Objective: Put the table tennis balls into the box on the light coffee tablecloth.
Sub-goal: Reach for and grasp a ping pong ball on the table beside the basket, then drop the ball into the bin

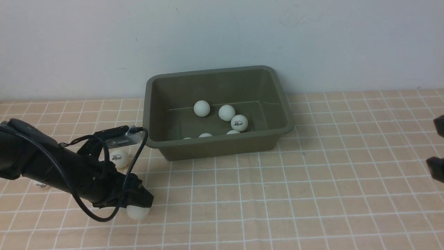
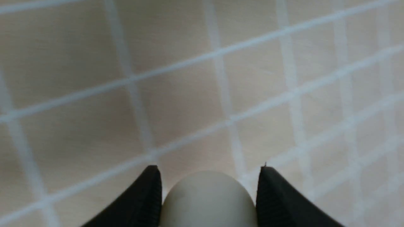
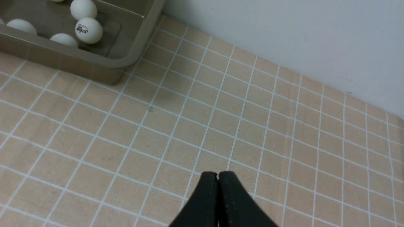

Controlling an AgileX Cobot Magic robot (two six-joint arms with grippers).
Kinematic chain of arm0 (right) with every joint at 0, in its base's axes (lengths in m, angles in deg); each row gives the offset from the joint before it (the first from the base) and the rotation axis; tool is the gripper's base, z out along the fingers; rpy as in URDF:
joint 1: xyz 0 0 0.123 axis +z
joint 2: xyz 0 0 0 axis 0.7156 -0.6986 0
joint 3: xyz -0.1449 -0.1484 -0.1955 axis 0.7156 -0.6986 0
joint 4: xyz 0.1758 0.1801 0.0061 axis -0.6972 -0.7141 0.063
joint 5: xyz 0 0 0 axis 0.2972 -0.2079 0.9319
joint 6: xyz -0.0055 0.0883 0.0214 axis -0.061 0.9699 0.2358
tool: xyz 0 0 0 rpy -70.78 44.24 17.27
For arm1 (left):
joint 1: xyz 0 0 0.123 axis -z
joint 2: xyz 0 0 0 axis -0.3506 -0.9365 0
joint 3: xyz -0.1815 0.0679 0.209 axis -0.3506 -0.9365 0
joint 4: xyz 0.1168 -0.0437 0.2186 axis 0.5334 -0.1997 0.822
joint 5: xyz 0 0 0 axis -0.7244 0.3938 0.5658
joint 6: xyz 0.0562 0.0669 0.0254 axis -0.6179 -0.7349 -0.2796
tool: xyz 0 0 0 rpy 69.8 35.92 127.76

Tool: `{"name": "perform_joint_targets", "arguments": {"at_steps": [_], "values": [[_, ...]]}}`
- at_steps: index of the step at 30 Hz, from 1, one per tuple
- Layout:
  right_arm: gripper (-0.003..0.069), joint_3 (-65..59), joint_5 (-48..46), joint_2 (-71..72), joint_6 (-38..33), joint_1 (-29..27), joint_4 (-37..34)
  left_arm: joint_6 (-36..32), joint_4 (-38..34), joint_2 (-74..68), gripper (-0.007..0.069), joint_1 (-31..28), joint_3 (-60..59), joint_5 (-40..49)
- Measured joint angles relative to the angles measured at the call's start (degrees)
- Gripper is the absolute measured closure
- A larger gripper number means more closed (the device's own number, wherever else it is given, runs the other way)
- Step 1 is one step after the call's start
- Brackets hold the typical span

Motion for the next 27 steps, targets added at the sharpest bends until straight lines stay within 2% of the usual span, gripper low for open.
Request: {"name": "perform_joint_targets", "arguments": {"at_steps": [2, 4, 6, 14, 18, 20, 24, 27], "values": [[0.0676, 0.0, 0.0, 0.0, 0.0, 0.0, 0.0, 0.9, 0.0, 0.0, 0.0313, 0.0, 1.9, 4.8], [0.0676, 0.0, 0.0, 0.0, 0.0, 0.0, 0.0, 1.8, 0.2, 0.0, 0.0313, 0.0, 5.5, 13.9], [0.0676, 0.0, 0.0, 0.0, 0.0, 0.0, 0.0, 2.1, 0.0, 0.0, 0.0313, 0.0, 8.3, 17.7], [0.0676, 0.0, 0.0, 0.0, 0.0, 0.0, -0.2, 1.1, -6.6, 0.0, 0.0313, 0.0, 22.2, 20.0], [0.0676, 0.0, 0.0, 0.0, 0.0, 0.0, -0.4, -2.9, -12.4, 0.0, 0.0313, 0.0, 26.5, 16.2], [0.0676, 0.0, 0.0, 0.0, 0.0, 0.0, -0.6, -7.7, -17.9, -0.1, 0.0313, 0.0, 27.5, 9.8], [0.0676, 0.0, 0.0, 0.0, 0.0, 0.0, -0.7, -14.5, -21.6, -1.0, 0.0313, 1.3, 27.6, 0.9], [0.0676, 0.0, 0.6, 0.0, 0.0, 0.0, -0.7, -19.7, -22.4, -2.8, 0.0313, 4.4, 27.6, -6.1]]}}
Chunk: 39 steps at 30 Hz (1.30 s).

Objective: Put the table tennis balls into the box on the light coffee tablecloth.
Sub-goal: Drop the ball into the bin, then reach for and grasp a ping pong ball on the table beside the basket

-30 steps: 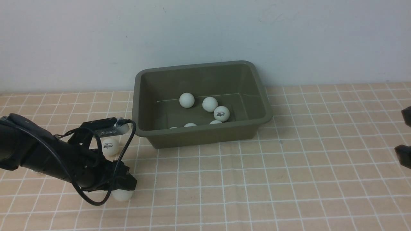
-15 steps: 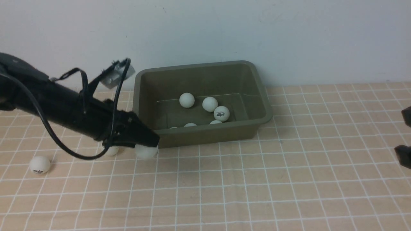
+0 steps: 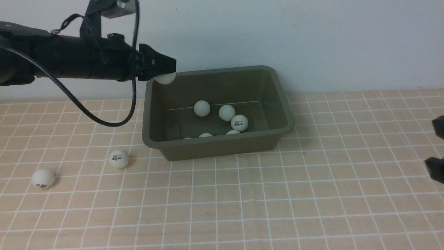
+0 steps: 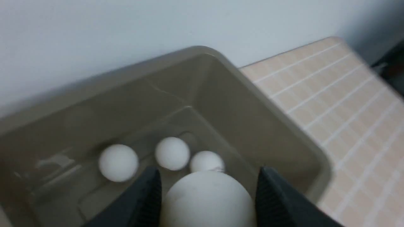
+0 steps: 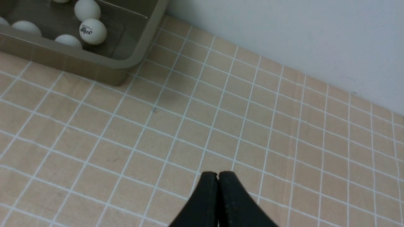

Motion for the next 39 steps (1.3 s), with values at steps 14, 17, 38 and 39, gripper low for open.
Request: {"name": "perform_joint_targets", "arguments": {"at_steps": [14, 17, 38, 39], "values": [[0.0676, 0.0, 0.7, 0.0, 0.2, 0.0, -1.1, -9.0, -2.4, -9.3, 0.0281, 7.4, 0.0, -14.2], [0.0676, 0.0, 0.7, 0.0, 0.2, 0.0, -1.1, -9.0, -2.9, -9.6, 0.0281, 7.4, 0.0, -14.5], [0.0676, 0.0, 0.7, 0.0, 1.1, 0.0, -1.3, 4.3, 8.1, 6.5, 0.0281, -0.5, -0.1, -10.2], [0.0676, 0.0, 0.7, 0.0, 1.1, 0.0, -1.3, 9.6, 14.1, 8.7, 0.0281, -3.0, -0.1, -7.7]]}}
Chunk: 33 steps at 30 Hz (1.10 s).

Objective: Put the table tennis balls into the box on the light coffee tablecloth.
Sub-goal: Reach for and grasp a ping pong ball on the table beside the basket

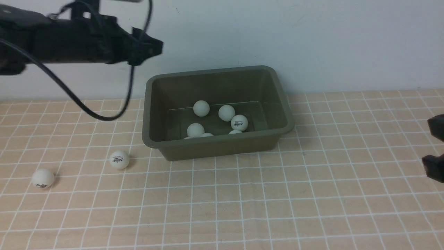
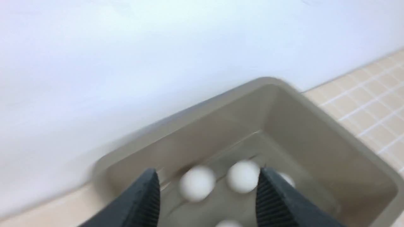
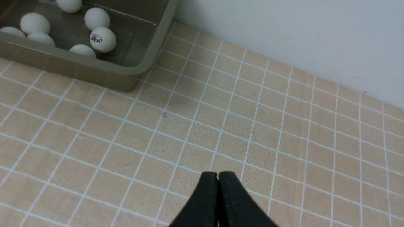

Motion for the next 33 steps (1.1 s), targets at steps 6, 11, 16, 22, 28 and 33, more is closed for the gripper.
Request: {"name": "perform_joint_targets", "arguments": {"at_steps": [6, 11, 16, 22, 28, 33], "values": [[0.0676, 0.0, 0.5, 0.0, 0.0, 0.0, 0.0, 27.9, 29.0, 4.9, 0.0281, -10.9, 0.0, 17.0], [0.0676, 0.0, 2.5, 0.0, 0.0, 0.0, 0.0, 40.4, 47.7, 4.0, 0.0281, -14.2, 0.0, 28.0], [0.0676, 0.0, 3.9, 0.0, 0.0, 0.0, 0.0, 44.7, 53.7, 2.1, 0.0281, -14.2, 0.0, 29.0], [0.0676, 0.0, 4.1, 0.0, 0.0, 0.0, 0.0, 45.9, 55.2, -2.5, 0.0281, -14.2, 0.0, 28.8], [0.0676, 0.0, 4.2, 0.0, 0.0, 0.0, 0.0, 45.9, 56.3, -7.3, 0.0281, -14.2, 0.0, 27.4], [0.0676, 0.0, 4.2, 0.0, 0.0, 0.0, 0.0, 47.4, 58.4, -11.1, 0.0281, -14.2, 0.0, 25.4]]}}
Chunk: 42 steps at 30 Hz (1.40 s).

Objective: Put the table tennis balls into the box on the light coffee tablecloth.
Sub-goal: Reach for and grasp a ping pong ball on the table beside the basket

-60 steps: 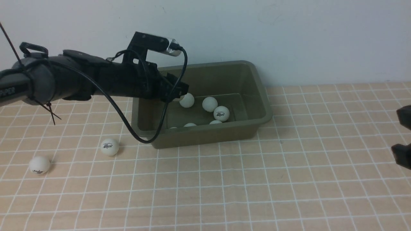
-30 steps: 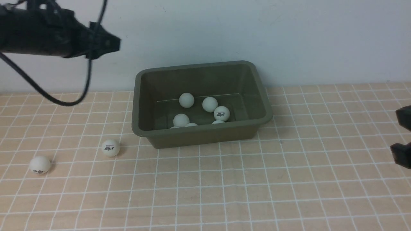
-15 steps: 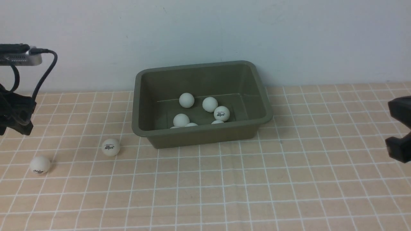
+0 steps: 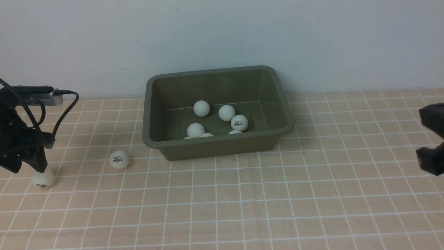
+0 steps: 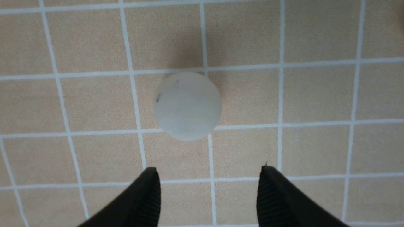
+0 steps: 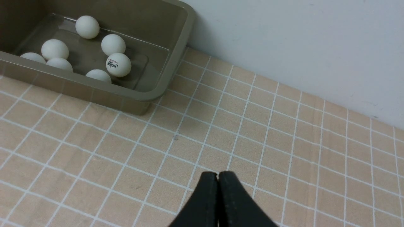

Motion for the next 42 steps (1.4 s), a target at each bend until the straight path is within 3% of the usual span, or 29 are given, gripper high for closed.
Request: {"name": "perform_joint_targets", "arguments": {"at_steps": [10, 22, 42], "values": [[0.0676, 0.0, 0.0, 0.0, 0.1, 0.0, 0.0, 2.1, 3.2, -0.9, 0.0275, 0.0, 0.0, -2.8], [0.0676, 0.0, 0.0, 0.0, 0.1, 0.0, 0.0, 2.1, 3.5, -1.4, 0.0147, 0.0, 0.0, -5.9], [0.0676, 0.0, 0.0, 0.0, 0.1, 0.0, 0.1, 2.1, 2.1, -9.3, 0.0145, 0.0, 0.0, -8.6]]}}
